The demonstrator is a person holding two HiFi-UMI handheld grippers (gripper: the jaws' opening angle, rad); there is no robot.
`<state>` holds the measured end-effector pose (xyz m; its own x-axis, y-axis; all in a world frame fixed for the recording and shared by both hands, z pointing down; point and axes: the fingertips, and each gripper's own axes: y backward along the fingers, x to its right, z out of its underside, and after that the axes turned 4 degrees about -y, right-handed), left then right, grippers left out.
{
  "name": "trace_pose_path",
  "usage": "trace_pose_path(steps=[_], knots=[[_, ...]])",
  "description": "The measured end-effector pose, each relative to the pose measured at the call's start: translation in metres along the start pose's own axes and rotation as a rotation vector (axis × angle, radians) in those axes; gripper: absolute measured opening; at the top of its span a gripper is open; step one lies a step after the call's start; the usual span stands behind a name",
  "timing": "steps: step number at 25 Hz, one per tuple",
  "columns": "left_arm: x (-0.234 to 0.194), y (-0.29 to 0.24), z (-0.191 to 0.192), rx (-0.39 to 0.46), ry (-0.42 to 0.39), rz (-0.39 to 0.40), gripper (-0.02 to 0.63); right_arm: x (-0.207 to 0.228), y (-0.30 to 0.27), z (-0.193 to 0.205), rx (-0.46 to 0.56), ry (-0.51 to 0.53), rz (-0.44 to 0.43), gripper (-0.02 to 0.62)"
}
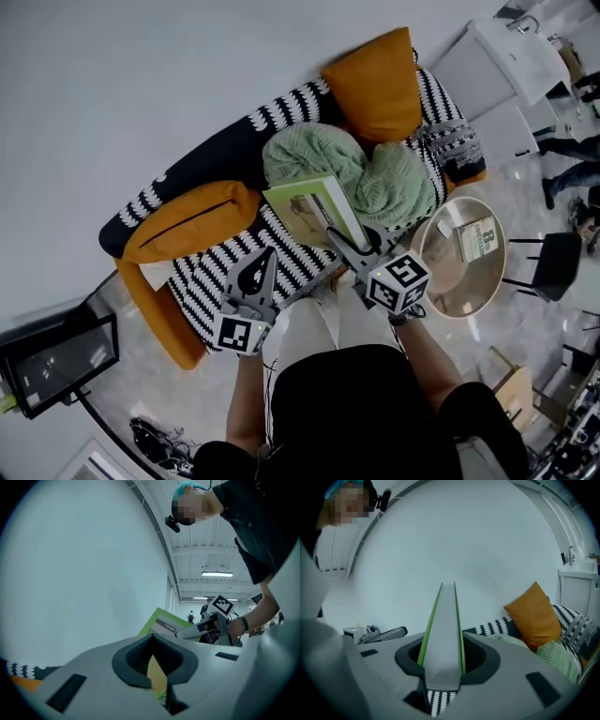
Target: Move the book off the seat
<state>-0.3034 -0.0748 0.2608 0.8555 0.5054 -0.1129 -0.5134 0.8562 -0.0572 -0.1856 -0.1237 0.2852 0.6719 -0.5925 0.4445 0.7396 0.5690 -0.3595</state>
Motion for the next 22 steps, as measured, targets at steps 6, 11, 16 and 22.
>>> trace_pose_path(steps=[6, 11, 16, 22], knots=[[0.012, 0.011, -0.034, 0.021, -0.032, 0.012, 0.009, -0.026, 0.015, -0.032, 0.066, 0.007, -0.034, 0.149], [0.021, 0.013, -0.059, 0.064, -0.071, 0.028, 0.009, -0.040, 0.027, -0.053, 0.123, 0.020, -0.044, 0.149], [0.030, 0.020, -0.084, 0.106, -0.101, 0.047, 0.009, -0.052, 0.042, -0.072, 0.174, 0.026, -0.048, 0.149], [0.030, 0.027, -0.113, 0.145, -0.141, 0.051, 0.009, -0.064, 0.061, -0.099, 0.256, 0.044, -0.037, 0.149]])
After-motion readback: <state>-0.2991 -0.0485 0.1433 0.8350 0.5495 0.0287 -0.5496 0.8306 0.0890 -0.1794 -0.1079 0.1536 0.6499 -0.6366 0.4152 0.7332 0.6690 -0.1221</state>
